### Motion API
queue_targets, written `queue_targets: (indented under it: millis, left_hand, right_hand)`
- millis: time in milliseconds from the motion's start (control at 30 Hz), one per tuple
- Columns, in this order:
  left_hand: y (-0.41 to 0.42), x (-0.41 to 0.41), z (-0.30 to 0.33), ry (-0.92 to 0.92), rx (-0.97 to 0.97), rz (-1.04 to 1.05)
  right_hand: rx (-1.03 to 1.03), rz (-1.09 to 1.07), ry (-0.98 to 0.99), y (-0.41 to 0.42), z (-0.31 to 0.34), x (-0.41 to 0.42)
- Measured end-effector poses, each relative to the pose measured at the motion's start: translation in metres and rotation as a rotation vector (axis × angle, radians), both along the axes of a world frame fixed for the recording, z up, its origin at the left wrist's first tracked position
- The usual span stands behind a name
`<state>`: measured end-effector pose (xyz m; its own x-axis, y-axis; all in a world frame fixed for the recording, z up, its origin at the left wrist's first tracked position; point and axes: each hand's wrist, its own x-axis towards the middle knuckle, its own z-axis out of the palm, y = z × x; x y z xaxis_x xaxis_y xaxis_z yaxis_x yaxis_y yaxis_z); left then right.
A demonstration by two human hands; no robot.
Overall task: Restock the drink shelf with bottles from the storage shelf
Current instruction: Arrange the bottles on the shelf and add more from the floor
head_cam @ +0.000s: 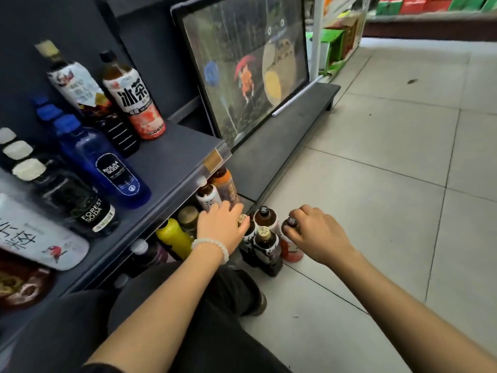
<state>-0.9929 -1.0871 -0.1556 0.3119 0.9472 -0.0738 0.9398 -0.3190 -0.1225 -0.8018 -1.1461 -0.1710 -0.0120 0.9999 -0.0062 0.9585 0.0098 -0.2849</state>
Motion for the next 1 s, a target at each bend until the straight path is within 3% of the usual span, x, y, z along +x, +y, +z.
queue_targets:
  millis: [233,400,633,833,1000]
  left_hand:
    - [0.051,-0.024,-0.054,-0.021,-0.112,0.13]
    - [0.083,-0.008,-0.078,-0.054,-0.176,0.062]
    - [0.095,0.001,-0.108,-0.064,-0.336,0.056]
    - [0.094,0.004,-0.11,-0.179,-0.359,0.091]
    - [0.078,0.002,-0.1,-0.168,-0.366,0.053]
  right_hand:
    - [-0.146,0.031,0.03,0.043,-0.059,-0.032]
    - [-0.256,0.058,0.022,0.065,-0.089,-0.05]
    - [-0.21,0.09,-0.062,0.086,-0.105,-0.053]
    - [-0.18,0.1,0.004,0.081,-0.111,-0.05]
    - [-0.183,0.089,0.076,0.063,-0.106,-0.044]
